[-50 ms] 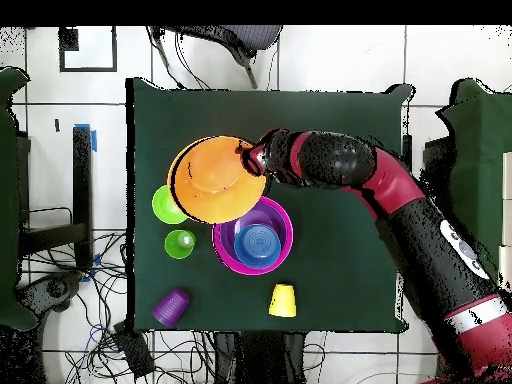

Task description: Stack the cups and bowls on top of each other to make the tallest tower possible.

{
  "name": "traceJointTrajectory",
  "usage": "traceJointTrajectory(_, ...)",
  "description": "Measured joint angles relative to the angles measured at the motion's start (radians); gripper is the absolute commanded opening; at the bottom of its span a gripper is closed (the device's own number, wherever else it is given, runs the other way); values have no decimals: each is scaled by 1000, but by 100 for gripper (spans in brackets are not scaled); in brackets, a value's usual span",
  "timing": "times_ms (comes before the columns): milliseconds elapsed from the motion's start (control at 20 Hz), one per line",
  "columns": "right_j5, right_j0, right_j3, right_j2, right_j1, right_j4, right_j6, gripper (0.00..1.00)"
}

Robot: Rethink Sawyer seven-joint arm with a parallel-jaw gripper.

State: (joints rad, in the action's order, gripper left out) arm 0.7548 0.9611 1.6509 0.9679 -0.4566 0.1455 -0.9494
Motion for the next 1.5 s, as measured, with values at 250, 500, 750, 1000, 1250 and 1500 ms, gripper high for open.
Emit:
traceJointTrajectory(250, 9, 1, 0, 10, -1, -19, 0, 0)
traceJointTrajectory(500, 9, 6, 0, 22, -1, -26, 0, 0)
traceJointTrajectory(750, 43, -8, -14, 5, -8, -11, 0, 0)
traceJointTrajectory(1000, 158, -58, -50, -39, -28, 35, 0, 0)
traceJointTrajectory(1250, 269, -91, -59, -54, -42, 91, 0, 0)
traceJointTrajectory(1500, 297, -93, -60, -56, -47, 116, 0, 0)
